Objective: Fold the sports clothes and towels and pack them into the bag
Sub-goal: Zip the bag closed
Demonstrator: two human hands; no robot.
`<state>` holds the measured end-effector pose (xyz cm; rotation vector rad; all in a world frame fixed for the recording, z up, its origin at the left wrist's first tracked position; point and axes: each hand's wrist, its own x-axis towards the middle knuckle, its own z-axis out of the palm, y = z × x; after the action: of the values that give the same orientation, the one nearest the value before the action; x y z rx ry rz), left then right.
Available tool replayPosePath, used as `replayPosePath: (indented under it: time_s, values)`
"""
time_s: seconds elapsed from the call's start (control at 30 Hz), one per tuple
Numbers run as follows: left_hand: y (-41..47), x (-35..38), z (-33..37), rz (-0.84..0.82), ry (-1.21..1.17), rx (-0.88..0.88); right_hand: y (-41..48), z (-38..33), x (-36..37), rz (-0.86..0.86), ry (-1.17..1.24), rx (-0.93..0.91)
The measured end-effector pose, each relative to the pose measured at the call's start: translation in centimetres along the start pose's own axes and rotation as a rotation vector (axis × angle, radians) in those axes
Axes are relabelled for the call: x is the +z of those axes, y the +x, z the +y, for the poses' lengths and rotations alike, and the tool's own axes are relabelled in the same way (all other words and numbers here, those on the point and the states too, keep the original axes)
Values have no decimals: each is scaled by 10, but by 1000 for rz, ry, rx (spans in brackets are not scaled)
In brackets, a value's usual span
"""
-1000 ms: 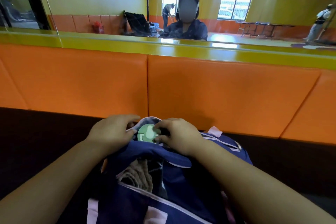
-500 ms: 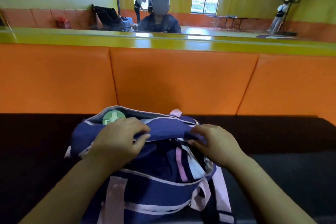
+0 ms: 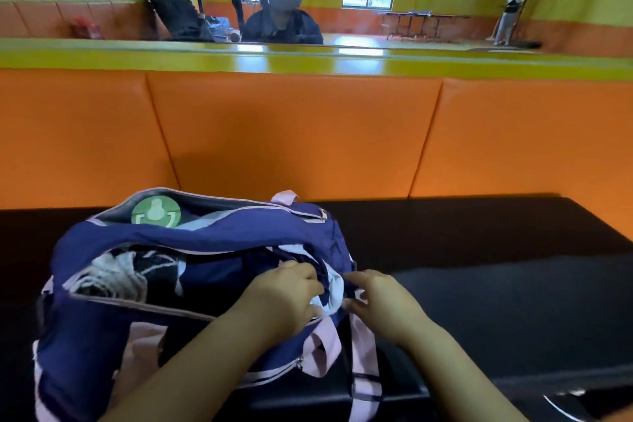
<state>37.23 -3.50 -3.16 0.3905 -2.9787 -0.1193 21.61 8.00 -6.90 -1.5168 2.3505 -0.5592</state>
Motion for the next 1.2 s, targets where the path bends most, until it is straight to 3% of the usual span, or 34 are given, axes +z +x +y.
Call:
replayPosePath:
  time_s: [0.13,0.27,0.47,0.57,0.63,0.77,0.87,0.97,1.07,1.2]
  values:
    - [2,23,-13,54,123,62,4,-1,16,73,-41,32]
    - [3,24,-14,-35,143,54,10,2,21,108,-76,31]
    - [15,17,-8,-127,197,25,2,17,-11,131,64,70]
    - [28,5,0,-319,216,-67,-8,15,-33,149,155,67]
    - [39,6,0,-440,199,-25,-14,7,-45,156,232,58]
    - [32,-4,5,-509,352,43,-20,-7,-54,154,289,49]
    - [17,-10,5,-247,229,127,-22,-13,-54,151,394,50]
    - [9,-24,17,66,-79,-24,-22,-20,-55,148,497,27]
    - [16,-36,30,50,-211,-149,-22,-23,-57,129,606,-14]
    - [35,-38,34,-5,-161,-208,-23,-18,-58,99,663,-52]
